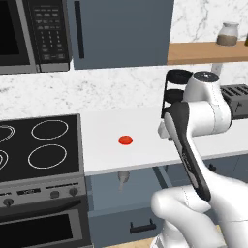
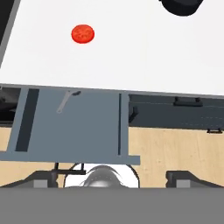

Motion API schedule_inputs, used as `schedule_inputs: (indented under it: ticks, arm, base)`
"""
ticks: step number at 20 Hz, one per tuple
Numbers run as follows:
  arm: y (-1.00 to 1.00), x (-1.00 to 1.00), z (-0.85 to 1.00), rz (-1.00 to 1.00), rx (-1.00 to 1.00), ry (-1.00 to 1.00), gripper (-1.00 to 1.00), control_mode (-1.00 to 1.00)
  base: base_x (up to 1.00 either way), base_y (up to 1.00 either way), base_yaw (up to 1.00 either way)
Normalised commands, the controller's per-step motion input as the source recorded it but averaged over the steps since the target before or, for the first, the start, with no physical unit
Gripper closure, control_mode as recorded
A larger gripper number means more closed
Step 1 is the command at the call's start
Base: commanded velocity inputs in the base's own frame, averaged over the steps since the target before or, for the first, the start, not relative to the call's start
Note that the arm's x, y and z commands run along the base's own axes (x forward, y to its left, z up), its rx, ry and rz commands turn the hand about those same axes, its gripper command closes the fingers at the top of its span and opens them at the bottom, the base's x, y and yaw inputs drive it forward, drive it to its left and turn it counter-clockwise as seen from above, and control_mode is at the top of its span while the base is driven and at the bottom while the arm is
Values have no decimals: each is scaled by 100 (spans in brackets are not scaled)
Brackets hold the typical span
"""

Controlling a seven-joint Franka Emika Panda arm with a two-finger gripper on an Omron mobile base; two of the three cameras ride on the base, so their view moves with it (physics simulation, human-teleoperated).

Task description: Pick the measuring cup from the drawer and place it on the counter.

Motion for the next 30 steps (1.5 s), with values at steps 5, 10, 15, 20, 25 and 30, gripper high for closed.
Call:
schedule_inputs:
  ticks: [5,10,15,20,25,30]
  arm:
    - [-34,-16,-5,0,0,0,-100,-100]
    - [-80,-4,-10,2,0,0,-100,-100]
    - [27,-15,0,0,-1,0,-100,-100]
    - [12,-5,0,1,-1,0,-100,-100]
    - [0,0,0,0,0,0,-100,-100]
    - [-7,0,-3,1,0,0,-100,100]
  base:
    - [0,0,0]
    - [0,0,0]
    - [0,0,0]
    - [0,0,0]
    - [0,0,0]
    - [5,-51,5]
